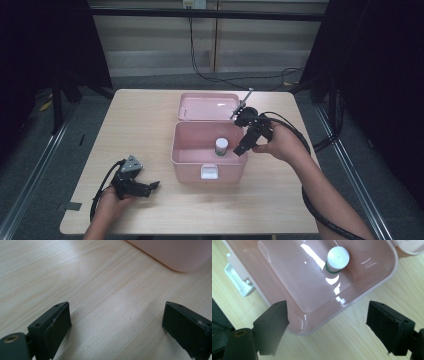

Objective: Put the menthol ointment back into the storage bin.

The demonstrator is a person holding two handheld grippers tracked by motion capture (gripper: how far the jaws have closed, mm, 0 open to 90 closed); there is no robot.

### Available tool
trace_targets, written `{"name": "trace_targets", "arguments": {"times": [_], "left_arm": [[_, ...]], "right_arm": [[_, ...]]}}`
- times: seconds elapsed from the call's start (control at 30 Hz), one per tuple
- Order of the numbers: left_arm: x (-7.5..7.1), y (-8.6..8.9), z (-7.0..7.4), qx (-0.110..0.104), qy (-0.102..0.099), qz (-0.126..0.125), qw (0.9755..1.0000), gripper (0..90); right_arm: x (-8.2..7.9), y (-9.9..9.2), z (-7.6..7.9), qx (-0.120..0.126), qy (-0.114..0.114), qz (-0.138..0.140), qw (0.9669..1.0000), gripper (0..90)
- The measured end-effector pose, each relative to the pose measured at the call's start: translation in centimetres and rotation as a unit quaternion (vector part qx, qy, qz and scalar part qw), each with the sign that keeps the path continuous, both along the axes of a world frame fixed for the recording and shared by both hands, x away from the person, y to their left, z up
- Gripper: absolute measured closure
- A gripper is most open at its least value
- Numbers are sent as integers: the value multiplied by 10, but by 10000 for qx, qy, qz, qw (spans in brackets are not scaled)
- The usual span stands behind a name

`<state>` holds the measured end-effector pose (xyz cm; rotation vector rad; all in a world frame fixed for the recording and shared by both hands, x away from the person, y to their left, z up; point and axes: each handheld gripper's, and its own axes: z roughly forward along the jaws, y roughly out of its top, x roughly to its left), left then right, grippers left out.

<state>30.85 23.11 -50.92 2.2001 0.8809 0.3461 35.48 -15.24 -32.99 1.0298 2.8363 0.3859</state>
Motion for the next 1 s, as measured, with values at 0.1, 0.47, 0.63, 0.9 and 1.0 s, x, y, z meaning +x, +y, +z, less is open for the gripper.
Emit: {"name": "trace_targets", "arguments": {"times": [0.1,0.47,0.63,0.9,1.0], "left_arm": [[0,0,0,-1,1,-1,10000,80],[0,0,0,-2,2,0,10000,79],[0,0,0,-3,4,0,10000,79],[0,0,0,28,9,-22,10000,79],[0,0,0,26,9,-20,10000,79]], "right_arm": [[-5,-5,3,-19,-21,5,10000,170],[-22,-32,9,-25,-21,-67,10000,171],[-26,-43,7,1,-9,-117,9999,174],[-36,-61,1,98,-46,-219,9997,170],[-39,-64,-3,83,-59,-190,9998,169]]}}
